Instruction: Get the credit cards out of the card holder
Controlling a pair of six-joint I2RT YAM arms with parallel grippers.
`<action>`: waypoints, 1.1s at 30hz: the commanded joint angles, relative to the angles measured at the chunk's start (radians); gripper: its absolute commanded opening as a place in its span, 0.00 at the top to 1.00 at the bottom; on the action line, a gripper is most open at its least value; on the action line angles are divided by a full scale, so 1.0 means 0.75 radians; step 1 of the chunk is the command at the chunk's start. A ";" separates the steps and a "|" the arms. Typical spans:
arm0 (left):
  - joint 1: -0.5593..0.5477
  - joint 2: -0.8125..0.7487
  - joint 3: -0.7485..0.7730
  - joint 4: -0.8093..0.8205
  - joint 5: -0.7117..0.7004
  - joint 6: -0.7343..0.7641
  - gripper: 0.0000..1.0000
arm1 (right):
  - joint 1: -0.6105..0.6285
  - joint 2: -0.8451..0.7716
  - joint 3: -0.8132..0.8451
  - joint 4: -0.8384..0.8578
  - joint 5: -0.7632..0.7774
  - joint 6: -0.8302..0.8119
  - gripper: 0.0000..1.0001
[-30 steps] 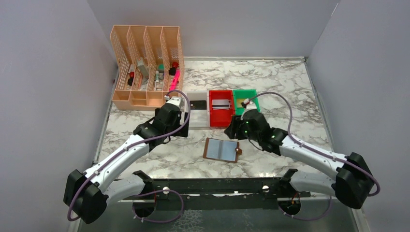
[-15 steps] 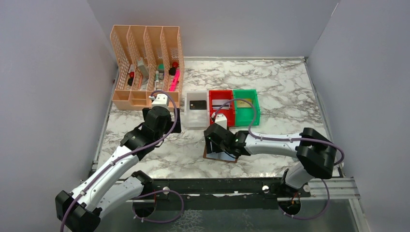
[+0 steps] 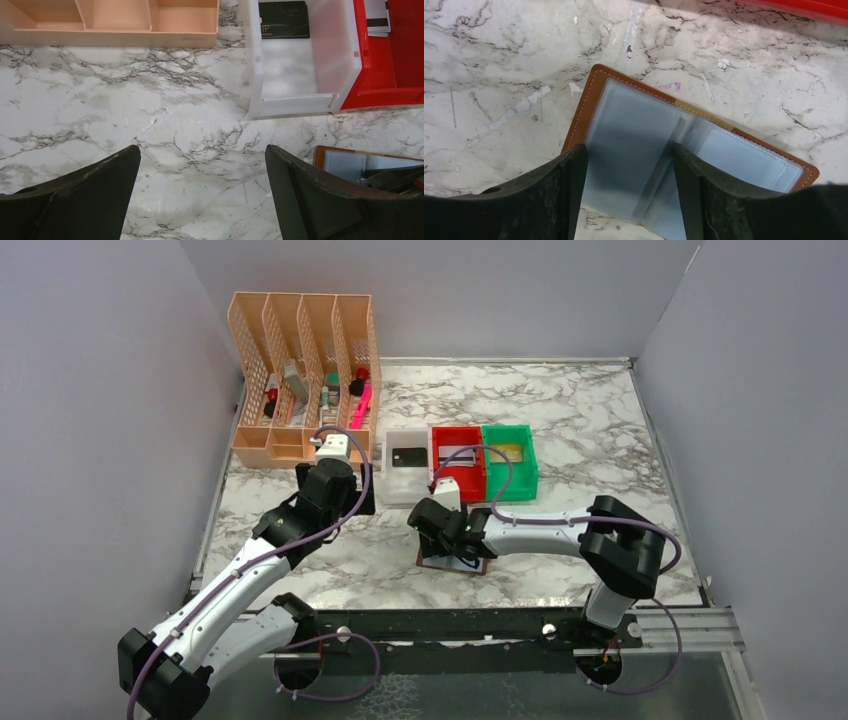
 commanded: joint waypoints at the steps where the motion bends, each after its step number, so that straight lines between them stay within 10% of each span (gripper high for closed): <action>1: 0.010 0.000 -0.008 -0.003 -0.010 -0.003 0.01 | 0.025 0.064 0.013 -0.047 0.044 0.016 0.37; 7: 0.008 0.001 -0.010 -0.002 -0.005 -0.001 0.01 | 0.027 0.019 -0.048 0.036 0.029 -0.053 0.55; 18: 0.010 0.020 -0.013 0.008 0.059 -0.006 0.01 | 0.026 -0.107 -0.162 0.181 -0.026 -0.076 0.57; 33: 0.010 0.075 -0.161 0.354 0.670 -0.231 0.04 | -0.164 -0.336 -0.523 0.684 -0.433 0.013 0.60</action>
